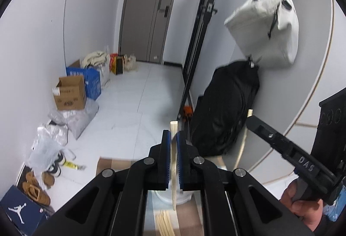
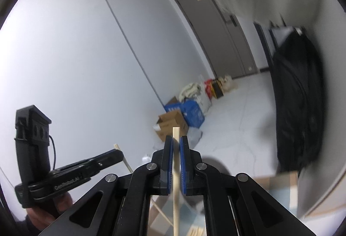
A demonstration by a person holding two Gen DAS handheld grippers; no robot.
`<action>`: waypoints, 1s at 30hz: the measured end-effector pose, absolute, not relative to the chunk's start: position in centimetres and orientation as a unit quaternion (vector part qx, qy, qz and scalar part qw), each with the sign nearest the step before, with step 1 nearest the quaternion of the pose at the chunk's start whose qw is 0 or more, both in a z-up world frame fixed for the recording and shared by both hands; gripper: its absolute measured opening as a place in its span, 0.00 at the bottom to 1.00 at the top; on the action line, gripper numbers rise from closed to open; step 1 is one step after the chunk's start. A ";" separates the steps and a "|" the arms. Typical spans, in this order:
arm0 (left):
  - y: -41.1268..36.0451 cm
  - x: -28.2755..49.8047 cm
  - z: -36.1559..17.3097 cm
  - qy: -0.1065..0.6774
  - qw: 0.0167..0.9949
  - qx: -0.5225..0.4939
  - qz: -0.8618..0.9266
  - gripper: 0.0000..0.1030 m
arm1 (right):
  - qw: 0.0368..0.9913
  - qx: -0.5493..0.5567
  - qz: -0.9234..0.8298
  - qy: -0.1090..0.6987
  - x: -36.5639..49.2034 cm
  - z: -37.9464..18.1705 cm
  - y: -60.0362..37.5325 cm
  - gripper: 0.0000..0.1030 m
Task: Organize utensils
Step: 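Lift the chopstick with the right tool and carry it above the holder, then open the right tool to drop the chopstick into the white holder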
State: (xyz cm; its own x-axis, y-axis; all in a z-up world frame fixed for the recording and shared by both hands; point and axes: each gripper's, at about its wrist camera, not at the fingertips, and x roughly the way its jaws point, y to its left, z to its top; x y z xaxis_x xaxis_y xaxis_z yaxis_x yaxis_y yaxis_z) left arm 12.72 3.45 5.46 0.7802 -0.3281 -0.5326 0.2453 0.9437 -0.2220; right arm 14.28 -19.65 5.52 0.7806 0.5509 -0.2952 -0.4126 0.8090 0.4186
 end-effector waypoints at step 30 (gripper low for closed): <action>2.7 19.9 2.7 0.267 0.947 -0.081 -0.156 0.02 | 0.956 0.119 0.226 0.144 25.9 1.1 -15.3 0.05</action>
State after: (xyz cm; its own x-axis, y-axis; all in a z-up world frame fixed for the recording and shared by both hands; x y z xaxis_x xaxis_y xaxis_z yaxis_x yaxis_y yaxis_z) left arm 19.94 2.71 2.66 0.8088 -0.3393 -0.4804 0.2523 0.9380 -0.2378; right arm 25.92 -15.29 1.05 0.8567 0.4656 -0.2219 -0.3968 0.8699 0.2930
